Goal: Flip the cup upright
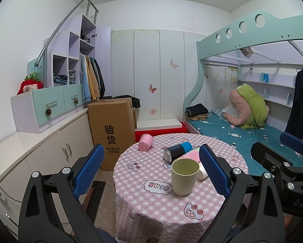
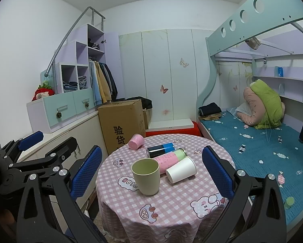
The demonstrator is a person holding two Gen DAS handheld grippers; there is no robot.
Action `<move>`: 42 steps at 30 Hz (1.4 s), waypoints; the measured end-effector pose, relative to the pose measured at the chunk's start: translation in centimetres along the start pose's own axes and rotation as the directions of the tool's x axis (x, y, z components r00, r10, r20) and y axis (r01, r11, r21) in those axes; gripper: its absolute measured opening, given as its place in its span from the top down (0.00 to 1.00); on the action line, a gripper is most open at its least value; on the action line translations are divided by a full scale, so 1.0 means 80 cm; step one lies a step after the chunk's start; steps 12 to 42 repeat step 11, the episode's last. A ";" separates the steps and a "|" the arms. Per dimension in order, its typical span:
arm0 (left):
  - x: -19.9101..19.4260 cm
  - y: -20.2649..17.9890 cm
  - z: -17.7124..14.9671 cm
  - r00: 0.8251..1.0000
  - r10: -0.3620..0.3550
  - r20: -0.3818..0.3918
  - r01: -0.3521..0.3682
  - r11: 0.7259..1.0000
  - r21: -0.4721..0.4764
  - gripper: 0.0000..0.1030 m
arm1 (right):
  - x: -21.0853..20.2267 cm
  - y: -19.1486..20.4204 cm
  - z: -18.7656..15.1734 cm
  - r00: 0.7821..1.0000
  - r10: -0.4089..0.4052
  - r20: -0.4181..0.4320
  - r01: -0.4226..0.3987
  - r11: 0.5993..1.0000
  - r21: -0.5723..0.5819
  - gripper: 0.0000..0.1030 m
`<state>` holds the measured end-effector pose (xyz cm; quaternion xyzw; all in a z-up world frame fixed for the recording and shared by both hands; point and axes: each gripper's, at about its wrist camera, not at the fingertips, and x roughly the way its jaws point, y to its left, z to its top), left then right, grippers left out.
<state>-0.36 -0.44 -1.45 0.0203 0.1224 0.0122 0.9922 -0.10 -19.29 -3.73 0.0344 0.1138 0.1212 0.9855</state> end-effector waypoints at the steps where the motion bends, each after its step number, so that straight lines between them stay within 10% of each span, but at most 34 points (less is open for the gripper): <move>1: 0.000 0.000 0.000 1.000 0.001 0.000 -0.001 1.000 0.001 0.08 | 0.000 0.002 -0.002 1.000 -0.001 -0.001 0.001 1.000 0.000 0.07; 42: 0.018 -0.003 -0.011 0.999 -0.009 -0.039 0.009 1.000 -0.004 0.08 | 0.008 0.000 -0.008 1.000 -0.009 -0.019 0.010 1.000 0.007 0.07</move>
